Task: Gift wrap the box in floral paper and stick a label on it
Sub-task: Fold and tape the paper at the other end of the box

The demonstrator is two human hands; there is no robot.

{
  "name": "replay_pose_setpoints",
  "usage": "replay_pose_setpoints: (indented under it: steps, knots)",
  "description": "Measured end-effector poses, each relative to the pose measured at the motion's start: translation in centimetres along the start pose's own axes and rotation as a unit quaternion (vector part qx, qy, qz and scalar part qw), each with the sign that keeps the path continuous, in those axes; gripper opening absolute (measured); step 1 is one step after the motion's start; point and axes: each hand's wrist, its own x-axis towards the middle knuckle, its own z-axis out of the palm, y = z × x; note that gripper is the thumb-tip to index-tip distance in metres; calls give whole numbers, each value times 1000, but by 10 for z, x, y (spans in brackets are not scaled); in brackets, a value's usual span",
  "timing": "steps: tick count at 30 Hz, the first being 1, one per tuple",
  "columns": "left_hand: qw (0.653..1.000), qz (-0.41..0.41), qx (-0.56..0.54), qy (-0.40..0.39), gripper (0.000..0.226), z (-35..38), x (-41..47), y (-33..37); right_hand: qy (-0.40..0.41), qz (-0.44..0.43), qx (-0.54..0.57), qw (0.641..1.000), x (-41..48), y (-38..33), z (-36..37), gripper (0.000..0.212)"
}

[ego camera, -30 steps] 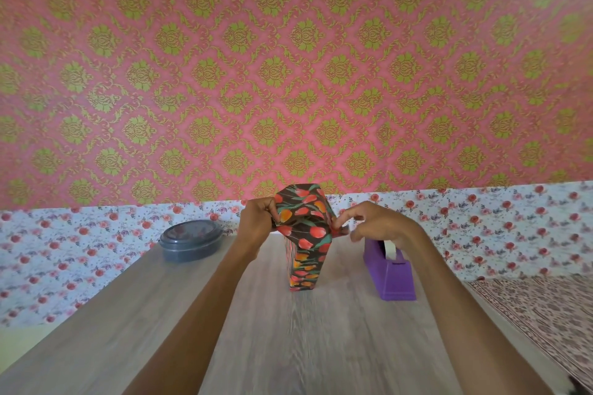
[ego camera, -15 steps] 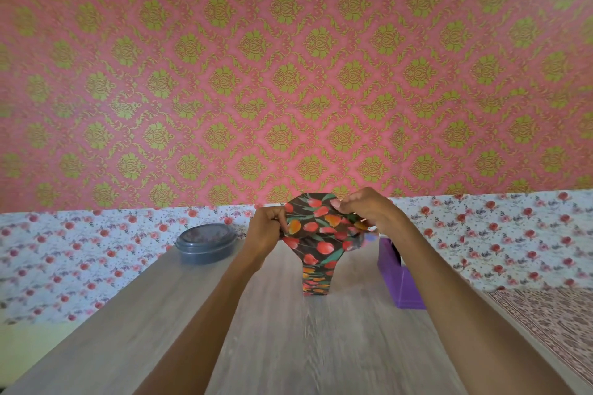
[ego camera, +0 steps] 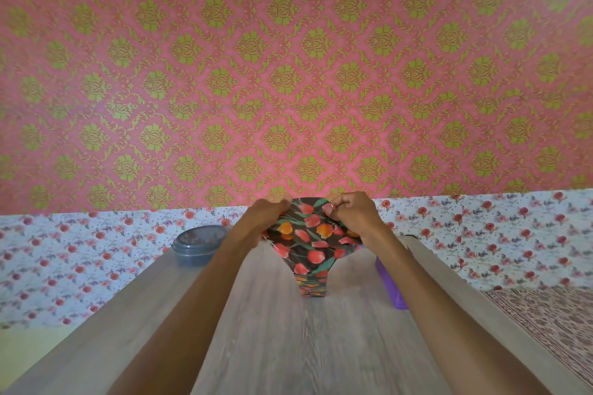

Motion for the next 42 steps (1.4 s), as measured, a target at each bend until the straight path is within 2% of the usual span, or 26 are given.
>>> replay_pose_setpoints:
  steps: [3, 9, 12, 20, 23, 26, 28, 34, 37, 40, 42]
  knots:
    - [999, 15, 17, 22, 45, 4, 8, -7, 19, -43, 4, 999, -8, 5, 3, 10]
    - [996, 78, 1, 37, 15, 18, -3, -32, 38, -102, -5, 994, -31, 26, 1, 8]
    - [995, 87, 5, 45, 13, 33, -13, -56, 30, -91, -22, 995, -49, 51, 4, 10]
    - [987, 134, 39, 77, 21, 62, -27, -113, -7, -75, -42, 996, -77, 104, 9, 36]
    - [985, 142, 81, 47, 22, 64, -31, -124, -27, -80, -47, 995, -83, 113, 8, 34]
    - [979, 139, 149, -3, 17, 66, -32, -138, -53, -84, -69, 993, -84, 124, 3, 21]
    - [980, 134, 146, -2, 15, 66, -32, -145, -73, -91, -96, 989, -85, 128, -2, 26]
    - [973, 95, 208, 17, 34, 69, -27, -143, -114, -83, -101, 985, -91, 133, -14, 39]
    - [976, 96, 197, 4, 63, 71, -32, -132, -116, -78, -112, 984, -93, 143, -15, 33]
    - [964, 171, 199, 29, 84, 79, -35, -120, -90, -82, -124, 985, -95, 147, -13, 26]
    - [936, 240, 246, 72, 78, 85, -36, -110, -85, -88, -122, 985, -94, 146, -11, 22]
